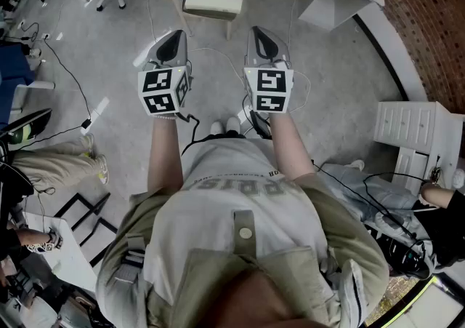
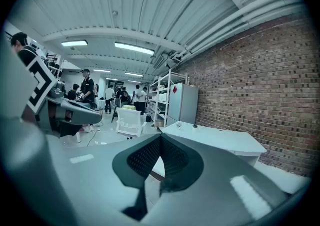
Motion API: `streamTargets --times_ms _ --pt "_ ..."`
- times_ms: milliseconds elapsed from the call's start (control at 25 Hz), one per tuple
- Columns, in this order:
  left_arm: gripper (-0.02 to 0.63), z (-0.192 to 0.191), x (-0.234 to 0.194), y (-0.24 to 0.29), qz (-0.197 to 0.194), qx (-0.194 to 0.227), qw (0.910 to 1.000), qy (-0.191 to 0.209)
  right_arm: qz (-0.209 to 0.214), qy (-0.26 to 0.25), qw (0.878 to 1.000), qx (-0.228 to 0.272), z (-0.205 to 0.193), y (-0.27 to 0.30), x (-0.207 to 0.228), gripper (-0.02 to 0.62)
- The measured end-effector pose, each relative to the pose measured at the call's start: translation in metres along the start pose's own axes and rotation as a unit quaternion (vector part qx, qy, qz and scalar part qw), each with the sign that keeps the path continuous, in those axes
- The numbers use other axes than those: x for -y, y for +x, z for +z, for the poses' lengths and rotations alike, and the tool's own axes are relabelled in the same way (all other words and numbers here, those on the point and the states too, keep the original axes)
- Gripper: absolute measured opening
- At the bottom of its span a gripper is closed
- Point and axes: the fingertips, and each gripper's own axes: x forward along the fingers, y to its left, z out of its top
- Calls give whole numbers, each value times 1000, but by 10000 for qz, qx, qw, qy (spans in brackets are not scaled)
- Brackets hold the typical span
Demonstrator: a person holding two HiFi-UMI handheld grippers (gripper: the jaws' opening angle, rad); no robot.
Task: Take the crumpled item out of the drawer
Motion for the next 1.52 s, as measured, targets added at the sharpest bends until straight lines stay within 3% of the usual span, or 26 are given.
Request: streamTargets --times_ms 680,920,960,1000,1040,1120,1200,1520 --pt "6 3 7 22 15 -101 9999 13 66 -71 9999 87 5 13 17 2" --pt "7 11 7 28 189 101 9997 151 27 393 9985 393 7 21 35 9" --pt "7 13 5 28 268 167 9993 178 70 433 9981 437 8 23 36 114" --pt "32 15 4 28 326 242 9990 176 152 451 9978 467 9 25 36 247" --pt "117 18 5 28 347 314 9988 151 232 466 9974 493 10 26 35 309" --pt "249 22 6 30 300 409 9986 116 286 485 9970 537 10 29 38 324" --pt "317 24 8 34 250 409 9987 159 272 498 9968 559 11 32 42 345" --pt "337 25 0 49 327 235 9987 310 366 442 9970 514 10 52 43 348"
